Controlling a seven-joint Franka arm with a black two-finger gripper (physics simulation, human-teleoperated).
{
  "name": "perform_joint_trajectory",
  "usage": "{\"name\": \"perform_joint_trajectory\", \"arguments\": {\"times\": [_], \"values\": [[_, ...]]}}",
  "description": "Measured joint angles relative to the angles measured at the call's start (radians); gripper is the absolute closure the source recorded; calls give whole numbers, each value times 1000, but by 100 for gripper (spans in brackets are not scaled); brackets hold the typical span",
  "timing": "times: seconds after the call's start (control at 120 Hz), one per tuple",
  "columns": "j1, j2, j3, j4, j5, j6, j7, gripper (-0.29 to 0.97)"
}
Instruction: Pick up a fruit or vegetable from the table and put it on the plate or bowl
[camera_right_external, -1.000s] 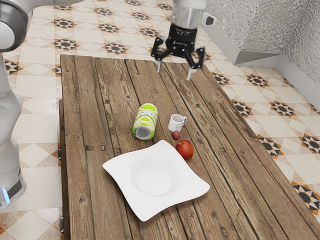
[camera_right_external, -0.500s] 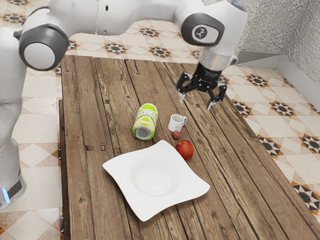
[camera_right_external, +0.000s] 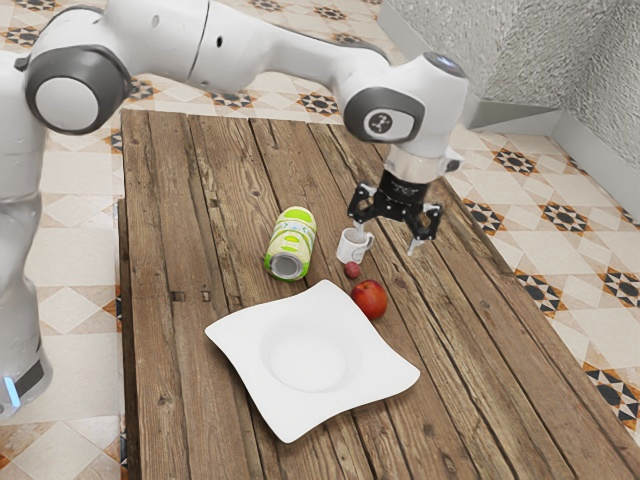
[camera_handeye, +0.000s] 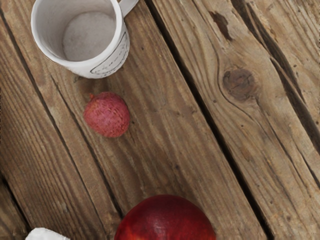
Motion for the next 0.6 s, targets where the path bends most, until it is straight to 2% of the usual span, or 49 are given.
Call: {"name": "perform_joint_trajectory", "arguments": {"times": [0.15,0.35,0.6], "values": [[-21,-46,-2,-85,-1,66,24,0],[-27,-47,-61,-122,5,111,134,0],[-12,-59,-55,-196,1,160,263,0]]}}
